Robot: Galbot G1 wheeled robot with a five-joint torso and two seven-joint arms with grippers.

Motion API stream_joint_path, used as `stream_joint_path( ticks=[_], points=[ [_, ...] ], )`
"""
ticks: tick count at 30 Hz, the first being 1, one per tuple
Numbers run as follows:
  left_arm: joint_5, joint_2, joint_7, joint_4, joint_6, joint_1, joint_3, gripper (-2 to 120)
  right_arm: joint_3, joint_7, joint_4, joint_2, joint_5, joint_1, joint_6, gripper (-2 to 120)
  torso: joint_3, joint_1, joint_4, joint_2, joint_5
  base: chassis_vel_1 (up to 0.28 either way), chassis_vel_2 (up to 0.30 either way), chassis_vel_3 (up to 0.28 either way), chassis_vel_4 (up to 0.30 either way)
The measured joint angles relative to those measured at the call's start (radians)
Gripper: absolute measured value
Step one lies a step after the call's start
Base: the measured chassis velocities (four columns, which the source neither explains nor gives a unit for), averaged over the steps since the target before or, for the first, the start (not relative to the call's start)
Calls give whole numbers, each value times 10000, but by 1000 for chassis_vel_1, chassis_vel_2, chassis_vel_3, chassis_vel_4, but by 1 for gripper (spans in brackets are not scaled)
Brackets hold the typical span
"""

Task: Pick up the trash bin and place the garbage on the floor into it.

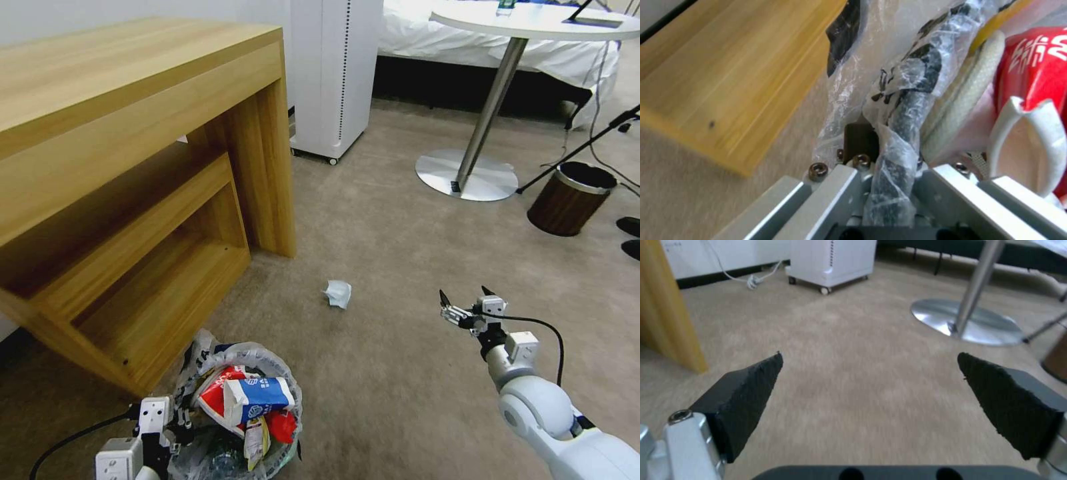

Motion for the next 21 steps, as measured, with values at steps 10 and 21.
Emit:
stream_joint_path(
  ticks=[10,21],
  points=[
    [239,-107,151,90,-74,132,-1,0,-583,-179,-486,12,-494,617,125,100,5,3,0,-2,0,-199,174,192,-185],
    [347,-115,200,91,-137,207,2,0,-2535,-1411,-2341,-103,524,2961,135,100,-1,1,-2,-1,-2,29,-21,-21,18]
  ],
)
